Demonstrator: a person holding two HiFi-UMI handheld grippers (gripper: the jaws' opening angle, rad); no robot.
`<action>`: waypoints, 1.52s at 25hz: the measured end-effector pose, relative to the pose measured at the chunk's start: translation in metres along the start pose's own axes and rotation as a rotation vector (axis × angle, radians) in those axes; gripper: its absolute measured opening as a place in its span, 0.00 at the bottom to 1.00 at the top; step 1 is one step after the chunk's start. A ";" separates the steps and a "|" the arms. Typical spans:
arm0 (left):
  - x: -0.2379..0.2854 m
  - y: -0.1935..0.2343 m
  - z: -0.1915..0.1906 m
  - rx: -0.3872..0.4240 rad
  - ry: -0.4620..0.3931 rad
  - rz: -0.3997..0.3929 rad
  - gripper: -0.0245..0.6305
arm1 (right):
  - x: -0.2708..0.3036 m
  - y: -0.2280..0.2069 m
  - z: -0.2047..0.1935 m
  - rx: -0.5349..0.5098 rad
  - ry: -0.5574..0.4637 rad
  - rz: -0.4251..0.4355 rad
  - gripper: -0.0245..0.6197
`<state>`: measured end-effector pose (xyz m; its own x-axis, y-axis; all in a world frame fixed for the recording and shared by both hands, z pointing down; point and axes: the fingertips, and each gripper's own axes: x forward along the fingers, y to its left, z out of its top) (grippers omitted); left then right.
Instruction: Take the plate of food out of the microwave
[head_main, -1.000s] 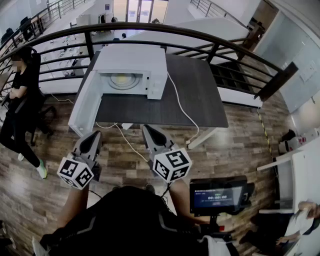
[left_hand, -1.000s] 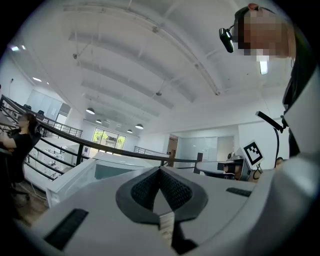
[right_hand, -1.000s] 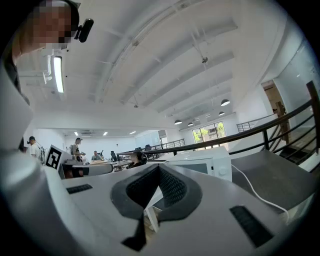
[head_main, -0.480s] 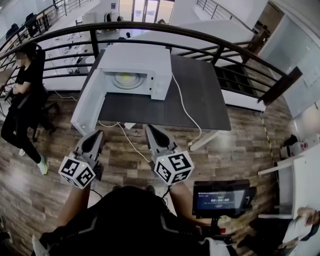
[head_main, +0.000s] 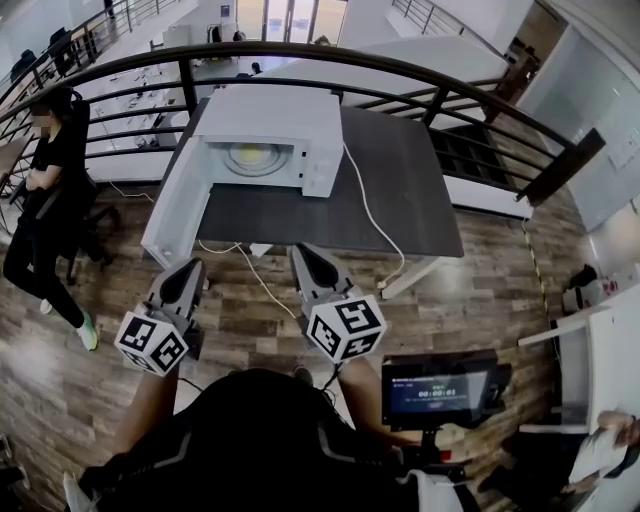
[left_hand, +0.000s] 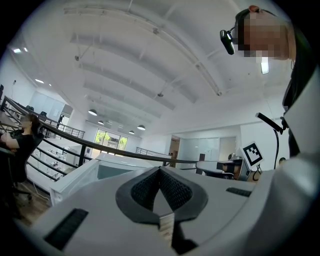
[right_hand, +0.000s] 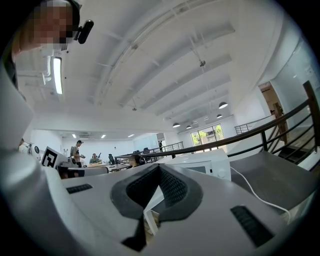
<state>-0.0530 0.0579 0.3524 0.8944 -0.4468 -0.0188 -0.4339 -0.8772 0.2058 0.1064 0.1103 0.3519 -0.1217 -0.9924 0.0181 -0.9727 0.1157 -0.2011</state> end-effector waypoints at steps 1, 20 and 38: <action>0.002 0.001 0.000 0.002 0.001 -0.001 0.04 | 0.001 -0.001 0.000 0.000 0.000 -0.001 0.03; -0.032 0.057 0.019 0.030 -0.001 -0.036 0.04 | 0.126 0.014 -0.029 -0.031 0.083 -0.112 0.20; 0.043 0.117 0.031 0.017 -0.010 0.037 0.04 | 0.272 -0.094 -0.097 0.309 0.236 -0.253 0.21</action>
<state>-0.0691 -0.0697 0.3454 0.8767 -0.4806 -0.0211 -0.4684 -0.8629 0.1895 0.1458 -0.1669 0.4710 0.0352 -0.9470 0.3192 -0.8774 -0.1822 -0.4439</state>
